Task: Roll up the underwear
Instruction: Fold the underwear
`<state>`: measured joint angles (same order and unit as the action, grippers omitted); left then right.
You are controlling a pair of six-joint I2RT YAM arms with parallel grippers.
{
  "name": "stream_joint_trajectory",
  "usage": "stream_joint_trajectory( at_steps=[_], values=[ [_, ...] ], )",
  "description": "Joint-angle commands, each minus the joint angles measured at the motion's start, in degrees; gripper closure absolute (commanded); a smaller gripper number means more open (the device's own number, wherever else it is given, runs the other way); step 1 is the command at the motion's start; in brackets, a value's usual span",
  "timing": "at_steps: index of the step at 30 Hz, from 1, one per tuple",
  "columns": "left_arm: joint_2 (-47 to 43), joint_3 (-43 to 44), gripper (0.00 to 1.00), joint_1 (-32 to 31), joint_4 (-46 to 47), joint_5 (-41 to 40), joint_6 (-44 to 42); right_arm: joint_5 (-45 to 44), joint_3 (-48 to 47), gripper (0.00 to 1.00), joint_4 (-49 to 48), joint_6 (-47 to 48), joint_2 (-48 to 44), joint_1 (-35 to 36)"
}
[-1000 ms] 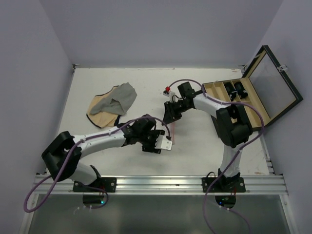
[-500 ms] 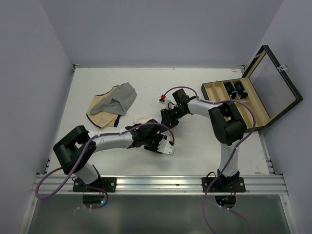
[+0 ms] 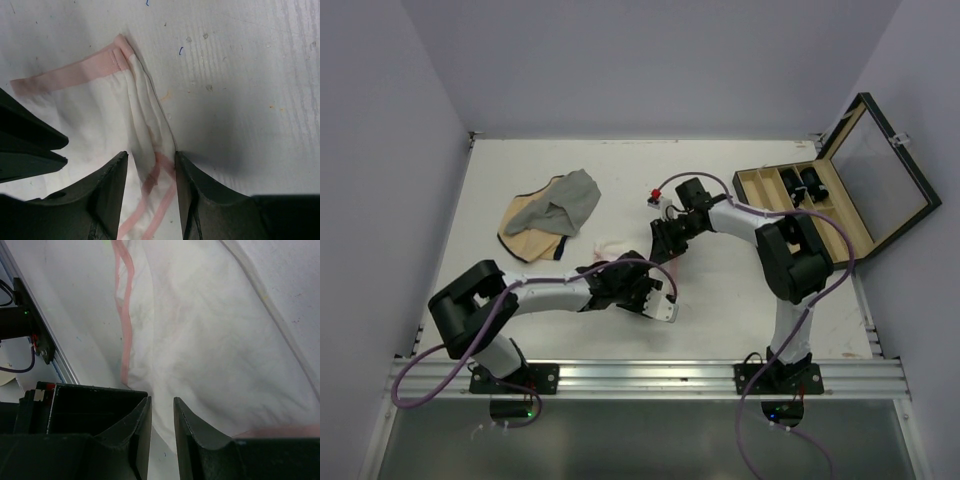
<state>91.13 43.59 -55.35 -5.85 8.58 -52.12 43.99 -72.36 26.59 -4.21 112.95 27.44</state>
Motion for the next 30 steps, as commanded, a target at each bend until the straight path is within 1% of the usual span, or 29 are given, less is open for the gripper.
stream_joint_trajectory(
  at_steps=[1,4,7,8,11,16,21,22,24,25,26,29,30],
  values=[
    [-1.4,-3.2,0.53,-0.8,0.9,-2.3,-0.2,0.1,-0.2,0.71,1.2,1.1,-4.5,0.2],
    [-3.0,-4.5,0.53,-1.9,1.1,-3.7,-0.4,0.4,-0.3,0.71,1.9,1.4,-4.5,0.2],
    [-3.5,-5.9,0.57,-3.3,1.6,-4.9,-1.0,0.6,-0.8,0.71,2.3,1.5,-4.1,0.2],
    [-3.4,-6.1,0.6,-3.4,1.8,-4.8,-1.0,0.8,-0.8,0.71,2.3,1.5,-4.0,0.2],
    [-2.4,-6.5,0.63,-3.5,2.4,-5.2,-0.9,1.7,-0.6,0.71,2.0,1.1,-3.9,0.3],
    [-0.4,-6.4,0.66,-3.6,3.4,-5.6,-1.0,2.9,0.6,0.71,1.7,1.0,-3.3,1.1],
    [1.2,-5.9,0.77,-3.6,2.9,-5.0,-0.6,3.0,1.2,0.71,2.3,2.5,-1.7,1.5],
    [1.4,-5.6,0.83,-3.6,1.9,-4.2,-0.2,2.9,1.0,0.71,2.4,3.0,-0.7,1.5],
    [1.6,-4.2,0.9,-3.5,0.3,-3.3,0.4,1.5,1.1,0.71,2.4,3.8,0.3,1.5],
    [1.4,-3.6,0.94,-3.6,-1.1,-2.4,1.7,0.6,1.4,0.72,2.2,5.7,1.4,1.5],
    [1.2,-2.0,1.0,-3.6,-2.3,-1.8,2.4,-0.1,1.5,0.72,1.9,6.4,2.2,1.5],
    [0.5,1.0,1.0,-3.6,-7.4,0.6,5.9,0.7,1.8,0.73,2.9,6.9,4.5,1.7],
    [0.4,3.4,1.0,-3.6,-9.3,1.3,6.4,1.8,2.1,0.73,3.1,7.2,4.7,2.2]
  ],
)
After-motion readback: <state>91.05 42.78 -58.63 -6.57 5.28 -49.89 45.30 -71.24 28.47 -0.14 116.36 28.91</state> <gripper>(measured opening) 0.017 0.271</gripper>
